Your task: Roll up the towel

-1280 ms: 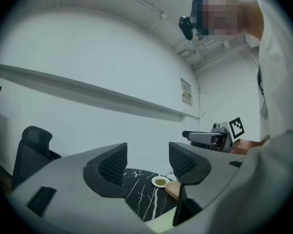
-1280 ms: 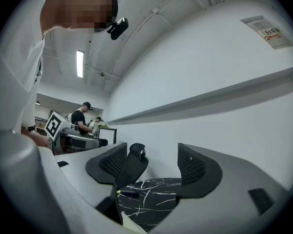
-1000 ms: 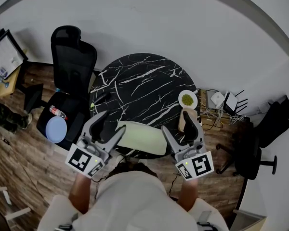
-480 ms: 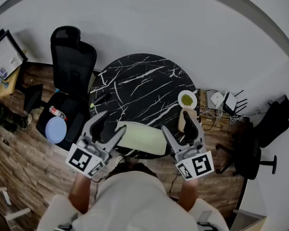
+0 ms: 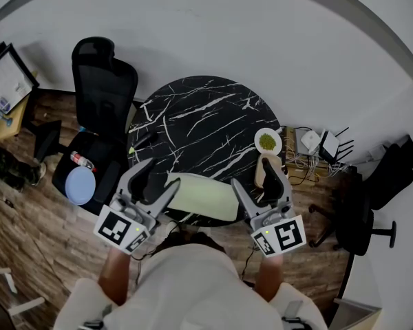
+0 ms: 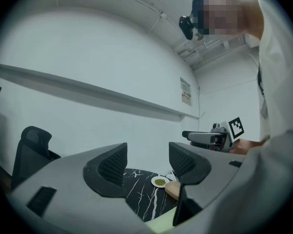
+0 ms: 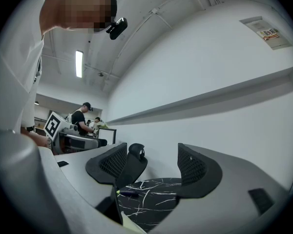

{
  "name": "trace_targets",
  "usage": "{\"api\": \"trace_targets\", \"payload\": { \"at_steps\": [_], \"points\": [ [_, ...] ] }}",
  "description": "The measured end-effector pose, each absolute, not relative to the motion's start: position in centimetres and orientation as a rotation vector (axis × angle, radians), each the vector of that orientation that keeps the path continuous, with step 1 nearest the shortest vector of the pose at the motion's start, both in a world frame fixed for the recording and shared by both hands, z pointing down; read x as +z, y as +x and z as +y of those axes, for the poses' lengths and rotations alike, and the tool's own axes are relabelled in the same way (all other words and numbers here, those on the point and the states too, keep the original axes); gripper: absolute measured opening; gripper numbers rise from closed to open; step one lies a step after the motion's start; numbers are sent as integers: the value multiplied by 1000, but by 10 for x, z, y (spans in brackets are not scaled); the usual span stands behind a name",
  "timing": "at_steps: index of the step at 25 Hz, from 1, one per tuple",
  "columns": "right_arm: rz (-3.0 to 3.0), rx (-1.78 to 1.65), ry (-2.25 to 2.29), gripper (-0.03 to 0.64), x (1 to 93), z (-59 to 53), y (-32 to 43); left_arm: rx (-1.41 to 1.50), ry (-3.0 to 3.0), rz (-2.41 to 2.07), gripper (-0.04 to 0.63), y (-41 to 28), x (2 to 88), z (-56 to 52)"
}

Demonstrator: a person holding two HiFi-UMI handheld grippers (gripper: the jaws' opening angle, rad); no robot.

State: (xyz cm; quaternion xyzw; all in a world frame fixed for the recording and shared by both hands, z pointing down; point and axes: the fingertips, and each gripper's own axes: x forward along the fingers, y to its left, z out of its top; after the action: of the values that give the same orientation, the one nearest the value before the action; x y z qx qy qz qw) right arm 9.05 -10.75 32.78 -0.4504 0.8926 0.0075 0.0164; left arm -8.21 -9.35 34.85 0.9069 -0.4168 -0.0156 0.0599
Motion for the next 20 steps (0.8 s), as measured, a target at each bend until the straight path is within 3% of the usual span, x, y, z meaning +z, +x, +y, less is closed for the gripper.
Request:
{"api": "trace_targets", "payload": {
  "at_steps": [20],
  "points": [
    [2753,19,-1397,290,327,-108,91,-49,2742,-1270,247,-84,350,-94]
  ]
}}
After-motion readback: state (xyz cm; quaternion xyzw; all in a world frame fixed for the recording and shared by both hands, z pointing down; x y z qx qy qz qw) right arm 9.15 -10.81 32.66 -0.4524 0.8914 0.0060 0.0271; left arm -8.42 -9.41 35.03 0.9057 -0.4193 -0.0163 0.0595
